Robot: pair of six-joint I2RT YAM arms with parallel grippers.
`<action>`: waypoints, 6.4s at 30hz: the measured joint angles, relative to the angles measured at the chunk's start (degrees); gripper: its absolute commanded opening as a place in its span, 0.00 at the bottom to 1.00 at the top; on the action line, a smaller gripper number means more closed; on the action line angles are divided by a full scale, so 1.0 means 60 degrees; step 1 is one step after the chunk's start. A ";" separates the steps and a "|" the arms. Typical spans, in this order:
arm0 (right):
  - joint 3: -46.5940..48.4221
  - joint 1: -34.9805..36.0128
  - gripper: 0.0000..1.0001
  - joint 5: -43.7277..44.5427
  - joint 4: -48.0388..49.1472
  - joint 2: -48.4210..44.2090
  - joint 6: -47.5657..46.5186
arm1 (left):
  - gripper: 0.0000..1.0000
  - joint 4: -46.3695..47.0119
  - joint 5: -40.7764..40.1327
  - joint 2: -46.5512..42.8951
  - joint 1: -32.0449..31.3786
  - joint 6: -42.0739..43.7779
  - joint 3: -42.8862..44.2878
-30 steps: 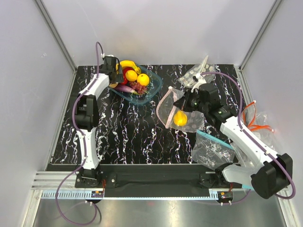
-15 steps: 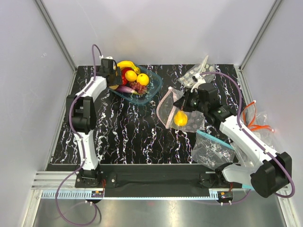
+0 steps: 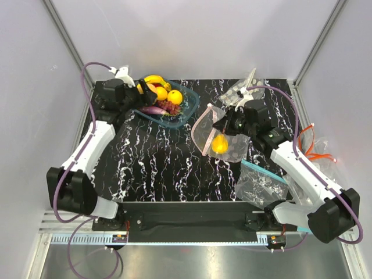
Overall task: Place the food in the zip-top bag and seal the zipper
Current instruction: Pick up the fake fruit from the bin, then place the fake fruit in the zipper food storage bag, then pick up the fake fruit from the bin, then place the fake fruit in the zipper food storage bag.
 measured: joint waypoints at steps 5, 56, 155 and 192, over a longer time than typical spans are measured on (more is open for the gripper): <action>0.0000 0.0000 0.00 -0.0091 -0.0018 -0.0051 0.0000 | 0.75 0.0769 0.0561 -0.1224 -0.1585 -0.0696 -0.1392; 0.0018 0.0000 0.00 -0.0699 -0.0503 -0.0681 -0.0040 | 0.99 -0.0073 -0.0273 -0.1158 -0.5220 -0.0918 -0.1304; -0.0557 0.0000 0.00 0.1133 -0.0572 -0.0565 -0.0572 | 0.05 0.1617 -0.2306 0.5282 -0.1439 -0.4983 0.1515; 0.0040 0.0000 0.00 0.0328 -0.0459 -0.0678 -0.0419 | 0.08 0.2685 -0.0823 -0.1067 -0.5683 -0.1985 -0.1938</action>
